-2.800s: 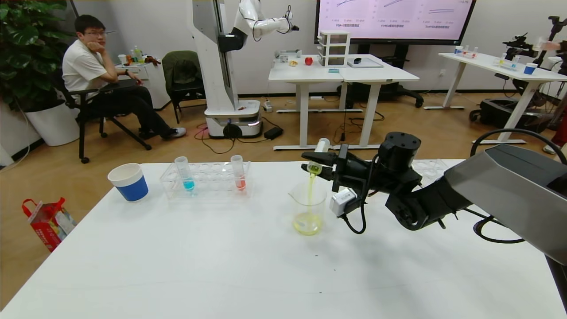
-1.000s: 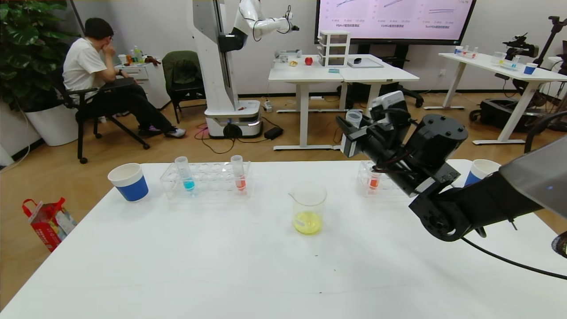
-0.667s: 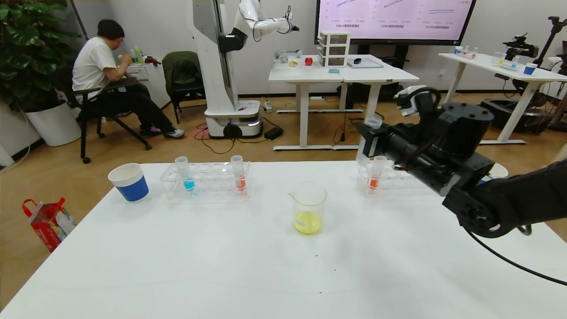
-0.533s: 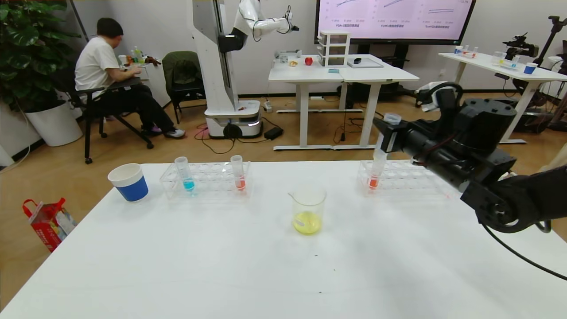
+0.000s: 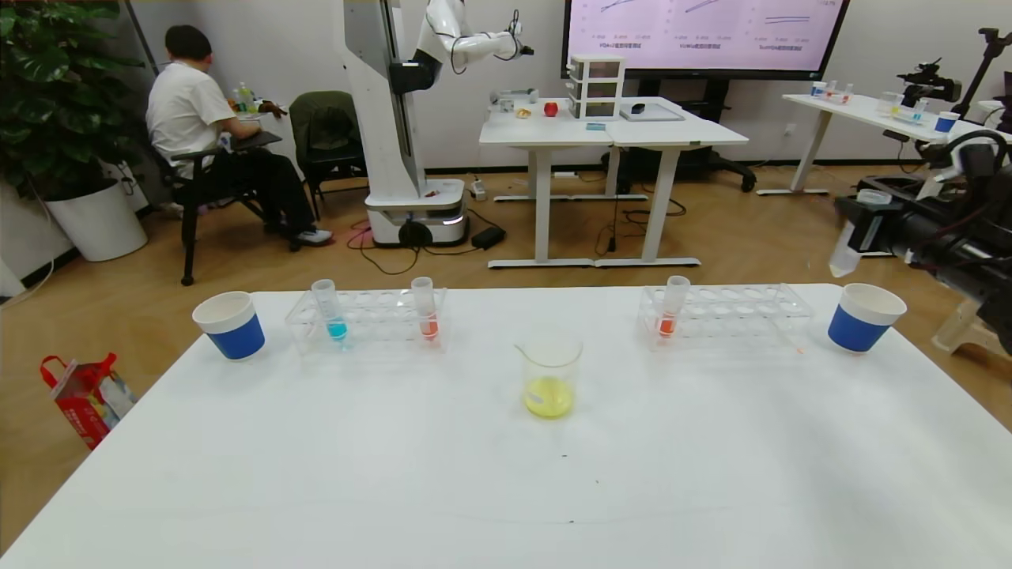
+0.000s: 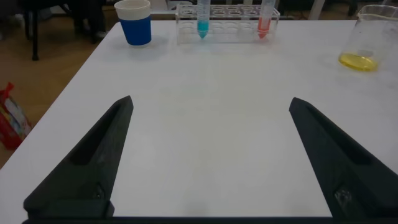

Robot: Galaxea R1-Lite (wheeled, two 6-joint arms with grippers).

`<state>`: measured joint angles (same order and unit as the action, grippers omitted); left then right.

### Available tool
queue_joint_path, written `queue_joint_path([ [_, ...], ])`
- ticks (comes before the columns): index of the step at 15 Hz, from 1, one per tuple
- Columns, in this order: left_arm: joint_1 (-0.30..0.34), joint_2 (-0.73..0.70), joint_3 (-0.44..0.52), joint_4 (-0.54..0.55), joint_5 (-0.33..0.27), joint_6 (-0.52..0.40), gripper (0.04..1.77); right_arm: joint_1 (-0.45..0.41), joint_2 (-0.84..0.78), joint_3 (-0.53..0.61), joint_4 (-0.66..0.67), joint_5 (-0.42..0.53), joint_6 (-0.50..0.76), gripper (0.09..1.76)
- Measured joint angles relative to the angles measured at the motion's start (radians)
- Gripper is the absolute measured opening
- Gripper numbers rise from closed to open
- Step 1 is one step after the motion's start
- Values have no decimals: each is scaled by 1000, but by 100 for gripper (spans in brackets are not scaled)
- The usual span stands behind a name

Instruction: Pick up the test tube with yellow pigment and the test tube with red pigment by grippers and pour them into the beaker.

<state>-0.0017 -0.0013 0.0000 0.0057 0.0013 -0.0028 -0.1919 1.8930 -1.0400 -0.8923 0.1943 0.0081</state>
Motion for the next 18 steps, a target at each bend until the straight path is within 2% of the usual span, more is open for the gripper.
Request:
queue_joint_path([
  [2,0,0,0,0,0,0,175,-92,43,-60,16,14,-27,51],
  [5,0,0,0,0,0,0,175,-164,114,-129,15,15,-37,51],
  [8,0,0,0,0,0,0,175,-184,170,-149,3,14,-53,51],
  [14,0,0,0,0,0,0,175,-190,297,-124,-149,8,-59,51],
  [18,0,0,0,0,0,0,175,-200,345,-112,-157,8,-63,51],
])
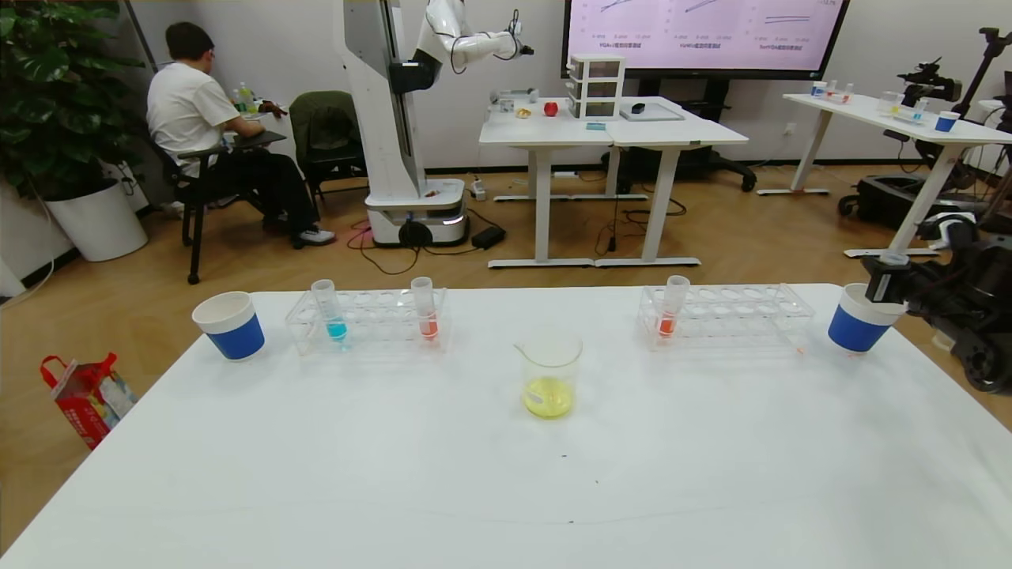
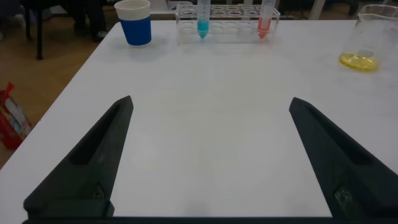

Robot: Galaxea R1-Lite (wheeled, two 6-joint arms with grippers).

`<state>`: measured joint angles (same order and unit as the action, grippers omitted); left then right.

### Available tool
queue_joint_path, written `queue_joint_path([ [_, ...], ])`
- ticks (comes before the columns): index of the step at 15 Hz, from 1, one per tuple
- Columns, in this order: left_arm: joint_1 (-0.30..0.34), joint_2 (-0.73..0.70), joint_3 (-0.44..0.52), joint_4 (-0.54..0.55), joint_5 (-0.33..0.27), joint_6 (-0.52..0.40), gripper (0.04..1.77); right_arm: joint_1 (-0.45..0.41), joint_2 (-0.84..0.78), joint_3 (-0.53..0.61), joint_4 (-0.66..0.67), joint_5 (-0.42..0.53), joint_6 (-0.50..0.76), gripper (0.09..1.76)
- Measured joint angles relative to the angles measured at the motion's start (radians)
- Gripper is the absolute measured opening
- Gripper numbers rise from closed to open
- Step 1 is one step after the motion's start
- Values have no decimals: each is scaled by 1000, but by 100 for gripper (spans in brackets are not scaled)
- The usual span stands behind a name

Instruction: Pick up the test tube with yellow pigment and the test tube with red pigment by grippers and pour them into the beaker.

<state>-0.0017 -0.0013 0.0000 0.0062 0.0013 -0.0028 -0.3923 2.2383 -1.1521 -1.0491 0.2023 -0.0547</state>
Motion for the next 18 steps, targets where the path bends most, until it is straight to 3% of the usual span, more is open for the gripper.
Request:
queue_joint_path([
  [3,0,0,0,0,0,0,175,-3,13,3,-25,0,0,52],
  [4,0,0,0,0,0,0,175,-3,16,8,-45,0,0,65],
  [7,0,0,0,0,0,0,175,-3,17,26,-63,1,1,161],
  [8,0,0,0,0,0,0,175,-2,17,28,-71,2,1,174],
  [13,0,0,0,0,0,0,175,41,-19,21,-74,7,8,174],
  [18,0,0,0,0,0,0,175,232,-134,1,42,-9,10,174],
])
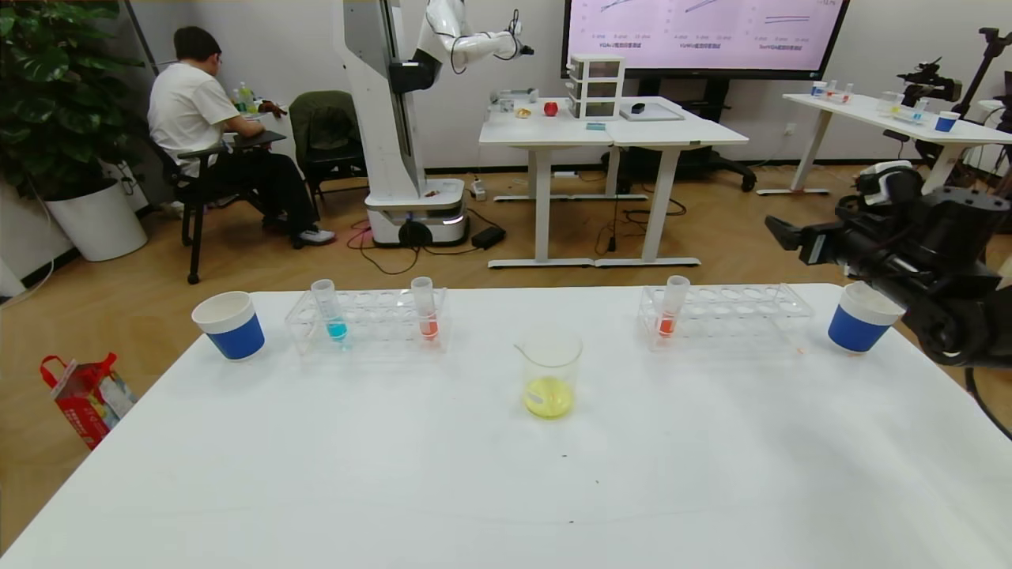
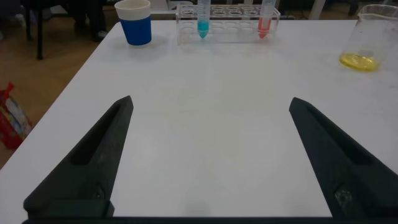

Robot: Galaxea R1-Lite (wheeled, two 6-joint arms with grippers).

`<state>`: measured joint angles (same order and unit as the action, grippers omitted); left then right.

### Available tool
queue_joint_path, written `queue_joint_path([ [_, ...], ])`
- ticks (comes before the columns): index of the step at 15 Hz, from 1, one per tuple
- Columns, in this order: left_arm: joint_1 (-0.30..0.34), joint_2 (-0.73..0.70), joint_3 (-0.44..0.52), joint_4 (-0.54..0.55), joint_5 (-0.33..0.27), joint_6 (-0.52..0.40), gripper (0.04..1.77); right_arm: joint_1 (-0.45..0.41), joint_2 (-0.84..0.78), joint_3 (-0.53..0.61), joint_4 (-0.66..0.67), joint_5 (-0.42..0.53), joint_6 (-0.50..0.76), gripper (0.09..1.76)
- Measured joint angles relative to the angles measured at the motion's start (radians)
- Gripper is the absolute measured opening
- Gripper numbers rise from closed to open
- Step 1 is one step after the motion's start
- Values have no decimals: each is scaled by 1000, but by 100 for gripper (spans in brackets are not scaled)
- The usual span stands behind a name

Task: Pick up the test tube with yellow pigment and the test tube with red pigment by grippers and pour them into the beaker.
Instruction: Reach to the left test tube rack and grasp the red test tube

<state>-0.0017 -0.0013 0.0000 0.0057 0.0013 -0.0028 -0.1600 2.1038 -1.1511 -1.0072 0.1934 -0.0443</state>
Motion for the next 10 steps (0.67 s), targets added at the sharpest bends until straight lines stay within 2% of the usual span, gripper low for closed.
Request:
queue_joint_path([
  [3,0,0,0,0,0,0,175,111,-53,-16,18,-109,-1,174],
  [4,0,0,0,0,0,0,175,129,-71,-18,20,-118,-1,174],
  [7,0,0,0,0,0,0,175,154,-162,7,23,-168,-1,174],
  [10,0,0,0,0,0,0,175,167,-319,90,23,-196,-1,174],
])
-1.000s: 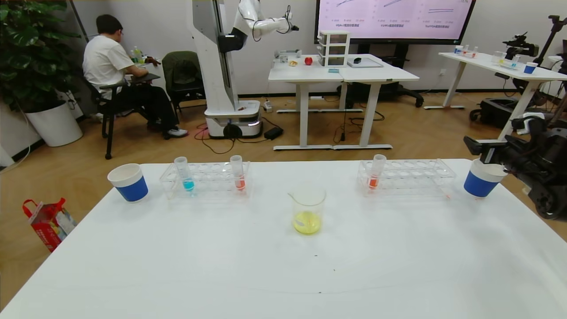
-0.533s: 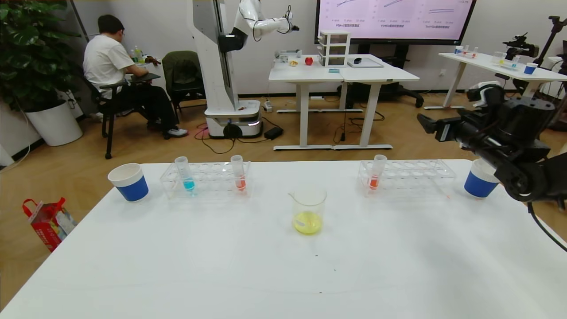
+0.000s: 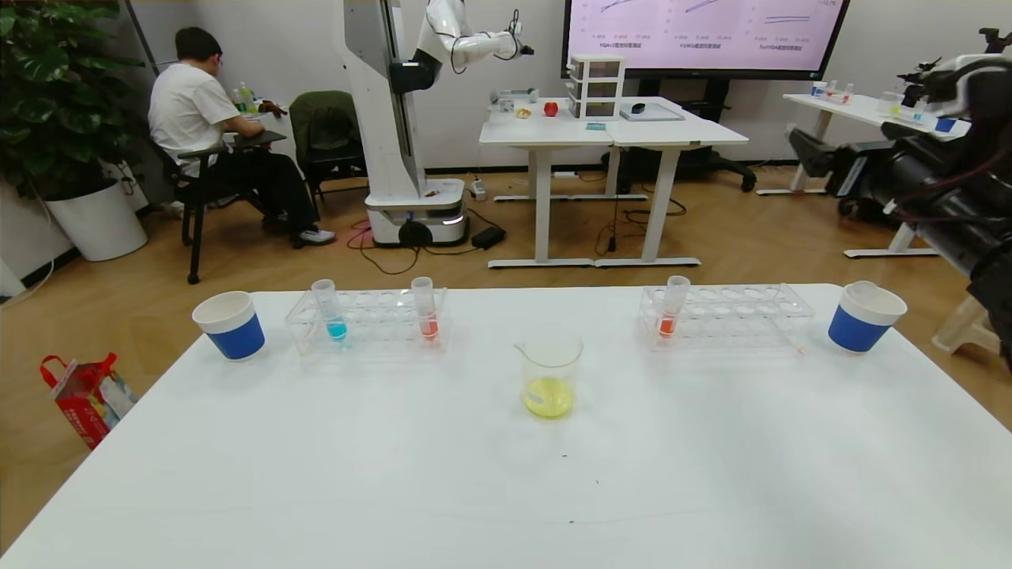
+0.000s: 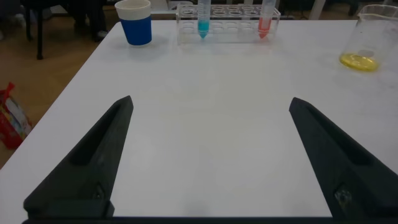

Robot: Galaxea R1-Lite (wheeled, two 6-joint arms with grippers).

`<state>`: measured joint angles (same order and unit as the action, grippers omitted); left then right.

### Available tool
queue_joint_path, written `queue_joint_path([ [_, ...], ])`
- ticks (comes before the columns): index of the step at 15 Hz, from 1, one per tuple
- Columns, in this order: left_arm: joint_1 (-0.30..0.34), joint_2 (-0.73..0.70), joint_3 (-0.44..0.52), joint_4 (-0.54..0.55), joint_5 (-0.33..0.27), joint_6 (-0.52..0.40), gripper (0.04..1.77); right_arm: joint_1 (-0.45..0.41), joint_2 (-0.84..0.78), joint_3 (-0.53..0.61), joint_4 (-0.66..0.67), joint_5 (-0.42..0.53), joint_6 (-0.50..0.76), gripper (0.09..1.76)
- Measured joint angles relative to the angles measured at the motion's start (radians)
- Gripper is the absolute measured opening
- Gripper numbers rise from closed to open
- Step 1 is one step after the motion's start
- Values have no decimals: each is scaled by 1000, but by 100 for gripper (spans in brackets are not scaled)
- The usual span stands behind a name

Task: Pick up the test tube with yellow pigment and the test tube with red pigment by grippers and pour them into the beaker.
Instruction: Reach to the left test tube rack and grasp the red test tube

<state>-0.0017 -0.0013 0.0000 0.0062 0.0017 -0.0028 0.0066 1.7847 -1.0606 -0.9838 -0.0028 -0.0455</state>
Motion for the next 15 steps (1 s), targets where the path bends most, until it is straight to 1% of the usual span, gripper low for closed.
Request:
queue_joint_path([
  [2,0,0,0,0,0,0,175,3,-140,90,-2,-1,0,174],
  [5,0,0,0,0,0,0,175,3,-391,261,-4,2,-4,174],
  [11,0,0,0,0,0,0,175,-7,-904,563,5,6,-57,174],
  [13,0,0,0,0,0,0,175,-7,-1068,648,58,24,-100,174],
  [15,0,0,0,0,0,0,175,-2,-1230,707,171,46,-134,174],
])
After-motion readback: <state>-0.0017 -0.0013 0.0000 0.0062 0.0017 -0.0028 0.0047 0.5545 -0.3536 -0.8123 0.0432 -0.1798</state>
